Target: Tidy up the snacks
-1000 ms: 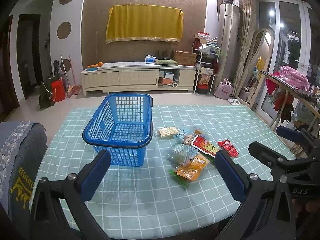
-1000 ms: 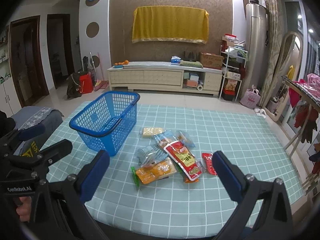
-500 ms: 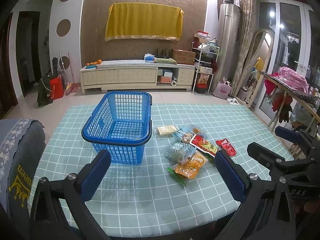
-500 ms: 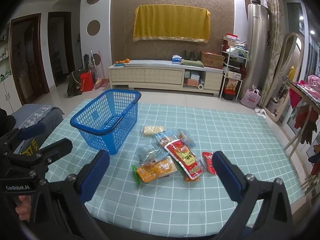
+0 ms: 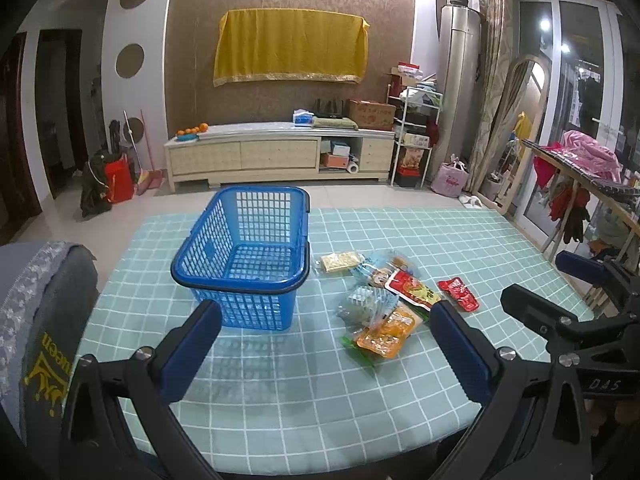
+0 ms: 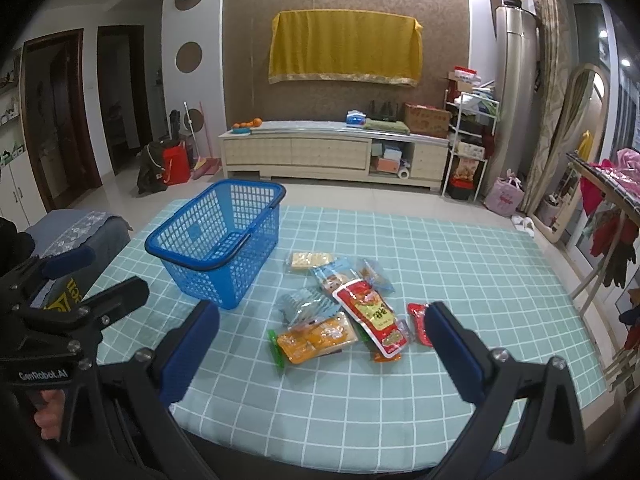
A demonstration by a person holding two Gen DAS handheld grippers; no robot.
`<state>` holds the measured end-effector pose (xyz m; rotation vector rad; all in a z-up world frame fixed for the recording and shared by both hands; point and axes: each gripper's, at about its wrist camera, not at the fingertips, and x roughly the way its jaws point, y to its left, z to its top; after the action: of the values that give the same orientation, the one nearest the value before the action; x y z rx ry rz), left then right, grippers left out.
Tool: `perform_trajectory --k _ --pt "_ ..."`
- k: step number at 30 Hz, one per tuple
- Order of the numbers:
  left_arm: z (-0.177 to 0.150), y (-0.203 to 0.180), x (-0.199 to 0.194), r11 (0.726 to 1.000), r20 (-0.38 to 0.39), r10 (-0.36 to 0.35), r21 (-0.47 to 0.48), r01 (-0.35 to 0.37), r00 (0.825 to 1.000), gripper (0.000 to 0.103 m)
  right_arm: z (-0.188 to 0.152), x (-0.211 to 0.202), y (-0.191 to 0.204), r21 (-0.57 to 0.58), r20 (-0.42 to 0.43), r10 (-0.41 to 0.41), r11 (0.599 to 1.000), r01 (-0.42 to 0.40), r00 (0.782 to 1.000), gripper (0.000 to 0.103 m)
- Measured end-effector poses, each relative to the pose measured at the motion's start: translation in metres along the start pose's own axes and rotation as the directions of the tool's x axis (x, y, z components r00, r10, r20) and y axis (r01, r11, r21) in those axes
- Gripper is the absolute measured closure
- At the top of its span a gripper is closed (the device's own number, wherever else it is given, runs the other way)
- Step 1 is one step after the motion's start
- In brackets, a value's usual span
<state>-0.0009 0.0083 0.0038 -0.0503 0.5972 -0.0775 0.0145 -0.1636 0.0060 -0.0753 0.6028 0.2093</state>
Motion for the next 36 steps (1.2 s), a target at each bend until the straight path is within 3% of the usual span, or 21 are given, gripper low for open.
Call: perform_trajectory --k 21,36 --pt "0.003 -0.001 0.001 1.000 -0.015 -0.024 -0.009 0.024 1.000 0.000 0.002 0.001 -0.004 0.003 0.005 0.023 1.000 -0.023 1.000 0.000" --pt "0.031 -0.027 0.033 0.997 -0.046 -0.057 0.058 0.060 0.997 0.000 0.018 0.014 -0.039 0.006 0.004 0.029 1.000 -0.029 1.000 0.000"
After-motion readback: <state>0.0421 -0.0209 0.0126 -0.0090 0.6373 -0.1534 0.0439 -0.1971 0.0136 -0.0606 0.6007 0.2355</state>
